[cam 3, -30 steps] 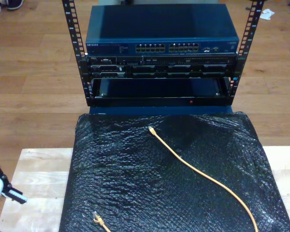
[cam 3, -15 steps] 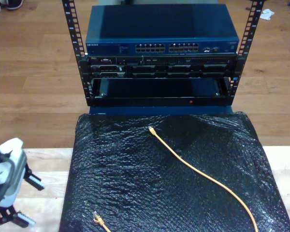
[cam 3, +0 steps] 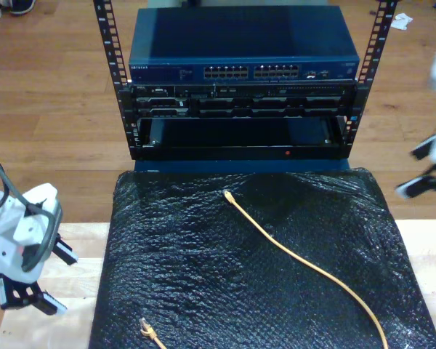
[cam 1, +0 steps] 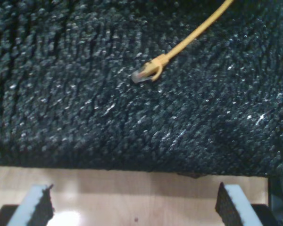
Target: Grab the cable and plug it in
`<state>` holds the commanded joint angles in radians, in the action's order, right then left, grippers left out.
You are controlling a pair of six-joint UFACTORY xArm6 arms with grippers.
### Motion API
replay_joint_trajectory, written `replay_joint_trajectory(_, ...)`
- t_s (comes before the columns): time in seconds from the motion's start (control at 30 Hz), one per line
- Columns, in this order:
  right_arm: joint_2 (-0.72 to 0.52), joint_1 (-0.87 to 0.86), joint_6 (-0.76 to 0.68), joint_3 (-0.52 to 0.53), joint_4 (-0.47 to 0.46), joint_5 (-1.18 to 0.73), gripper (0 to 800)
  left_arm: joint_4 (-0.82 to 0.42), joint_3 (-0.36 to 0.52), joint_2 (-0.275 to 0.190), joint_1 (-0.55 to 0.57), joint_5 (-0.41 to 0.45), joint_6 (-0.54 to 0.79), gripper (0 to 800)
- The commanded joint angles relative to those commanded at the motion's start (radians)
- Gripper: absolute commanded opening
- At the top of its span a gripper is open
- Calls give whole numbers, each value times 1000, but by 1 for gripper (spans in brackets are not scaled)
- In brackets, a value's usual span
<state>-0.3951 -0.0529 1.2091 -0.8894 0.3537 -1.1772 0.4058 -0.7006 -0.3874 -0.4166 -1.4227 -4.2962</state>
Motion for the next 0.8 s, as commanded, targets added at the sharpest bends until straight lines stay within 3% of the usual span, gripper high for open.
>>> replay_joint_trajectory(0.43,161,173,-186,-72,-15,147,797,0,0,23,23,74,-31,800)
replay_joint_trajectory(0.8,245,270,-265,-158,-37,164,797,2,6,25,21,78,-63,799)
